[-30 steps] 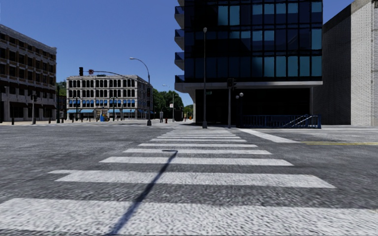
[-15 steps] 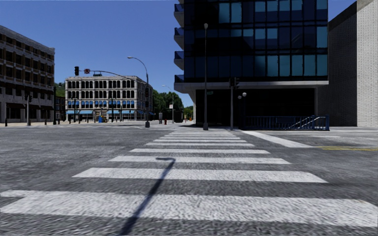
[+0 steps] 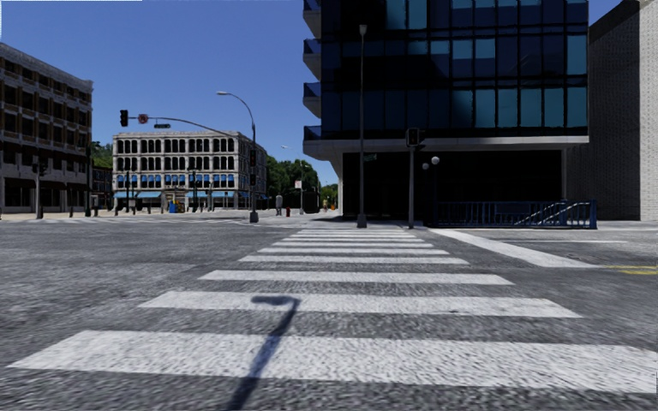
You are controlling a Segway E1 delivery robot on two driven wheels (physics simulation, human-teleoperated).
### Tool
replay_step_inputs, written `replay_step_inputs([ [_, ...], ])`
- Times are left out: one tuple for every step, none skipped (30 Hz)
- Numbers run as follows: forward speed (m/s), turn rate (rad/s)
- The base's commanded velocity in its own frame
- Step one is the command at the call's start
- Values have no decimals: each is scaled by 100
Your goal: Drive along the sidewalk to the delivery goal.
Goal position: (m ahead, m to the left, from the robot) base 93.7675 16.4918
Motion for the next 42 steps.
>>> replay_step_inputs([
  [196, 0],
  [196, 0],
  [196, 0],
  [196, 0],
  [196, 0],
  [196, 0],
  [196, 0],
  [196, 0],
  [196, 0],
  [196, 0],
  [196, 0],
  [196, 0],
  [196, 0],
  [196, 0],
  [196, 0],
  [196, 0],
  [196, 0],
  [196, 0],
  [196, 0],
  [196, 0],
  [196, 0],
  [196, 0],
  [196, 0],
  [196, -11],
  [196, -18],
  [196, -20],
  [196, -20],
  [196, -21],
  [196, -21],
  [196, -21],
  [196, -21],
  [196, -21],
  [196, -21],
  [196, -21],
  [196, -21],
  [196, -7],
  [196, 0],
  [196, 0],
  [196, 0],
  [196, 0],
  [196, 0],
  [196, 0],
])
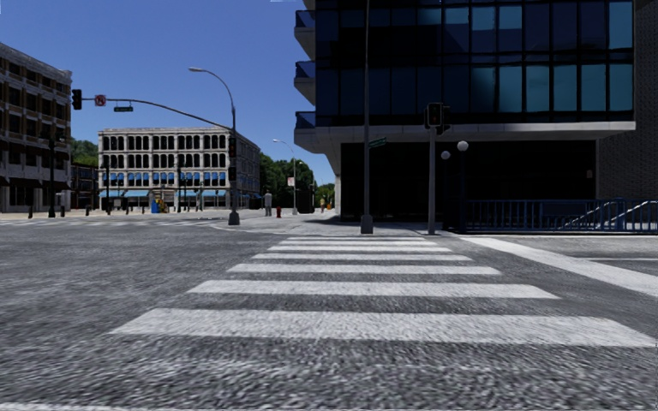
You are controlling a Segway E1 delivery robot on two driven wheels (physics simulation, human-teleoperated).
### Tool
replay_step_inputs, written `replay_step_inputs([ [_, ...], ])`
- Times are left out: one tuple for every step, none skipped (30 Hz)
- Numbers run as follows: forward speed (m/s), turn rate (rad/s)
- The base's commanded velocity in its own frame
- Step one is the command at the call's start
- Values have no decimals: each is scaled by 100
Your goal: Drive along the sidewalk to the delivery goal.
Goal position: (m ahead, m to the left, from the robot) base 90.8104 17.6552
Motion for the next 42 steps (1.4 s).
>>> replay_step_inputs([
  [196, 0],
  [196, 0],
  [196, 0],
  [196, 0],
  [196, 0],
  [196, 0],
  [196, 0],
  [196, 0],
  [196, 0],
  [196, 0],
  [196, 0],
  [196, 0],
  [196, 0],
  [196, 0],
  [196, 0],
  [196, 0],
  [196, 0],
  [196, 0],
  [196, 0],
  [196, 0],
  [196, 0],
  [196, 0],
  [196, 0],
  [196, 0],
  [196, 0],
  [196, 0],
  [196, 0],
  [196, 0],
  [196, 0],
  [196, 0],
  [196, 0],
  [196, 0],
  [196, 0],
  [196, 0],
  [196, 0],
  [196, 0],
  [196, 0],
  [196, 0],
  [196, 0],
  [196, 0],
  [196, 0],
  [196, 0],
])
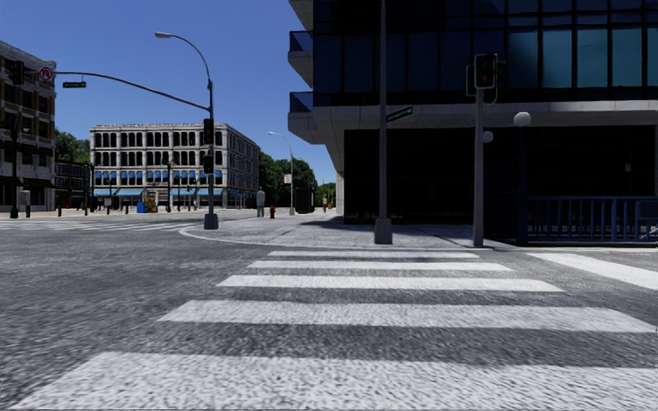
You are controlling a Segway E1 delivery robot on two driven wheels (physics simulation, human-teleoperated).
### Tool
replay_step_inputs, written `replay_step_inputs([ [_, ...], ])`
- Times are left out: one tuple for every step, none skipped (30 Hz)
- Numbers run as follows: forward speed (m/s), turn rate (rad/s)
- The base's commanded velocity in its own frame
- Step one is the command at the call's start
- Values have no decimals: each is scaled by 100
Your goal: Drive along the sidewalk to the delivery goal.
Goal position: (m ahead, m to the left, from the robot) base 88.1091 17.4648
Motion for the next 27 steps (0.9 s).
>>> replay_step_inputs([
  [196, 0],
  [196, 0],
  [196, 0],
  [196, 0],
  [196, 0],
  [196, 0],
  [196, 0],
  [196, 0],
  [196, 0],
  [196, 0],
  [196, 0],
  [196, 0],
  [196, 0],
  [196, 0],
  [196, 0],
  [196, 0],
  [196, 0],
  [196, 0],
  [196, 0],
  [196, 0],
  [196, 0],
  [196, 0],
  [196, 0],
  [196, 0],
  [196, 0],
  [196, 0],
  [196, 0],
])
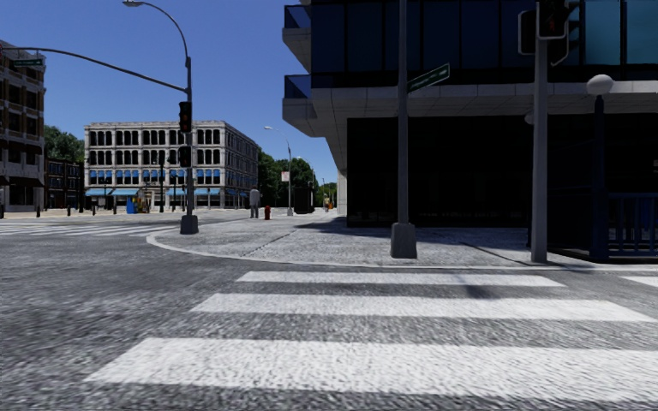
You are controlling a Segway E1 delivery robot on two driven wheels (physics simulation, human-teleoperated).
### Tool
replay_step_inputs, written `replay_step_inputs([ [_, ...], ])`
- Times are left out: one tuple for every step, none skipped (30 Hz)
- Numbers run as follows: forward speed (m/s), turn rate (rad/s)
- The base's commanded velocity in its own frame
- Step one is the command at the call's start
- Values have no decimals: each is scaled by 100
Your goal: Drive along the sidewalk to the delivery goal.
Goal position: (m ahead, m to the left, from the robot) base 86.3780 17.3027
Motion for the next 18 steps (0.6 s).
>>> replay_step_inputs([
  [196, 0],
  [196, 0],
  [196, 0],
  [196, 0],
  [196, 0],
  [196, 0],
  [196, 0],
  [196, 0],
  [196, 0],
  [196, 0],
  [196, 0],
  [196, 0],
  [196, 0],
  [196, 0],
  [196, 0],
  [196, 0],
  [196, 0],
  [196, 0],
])
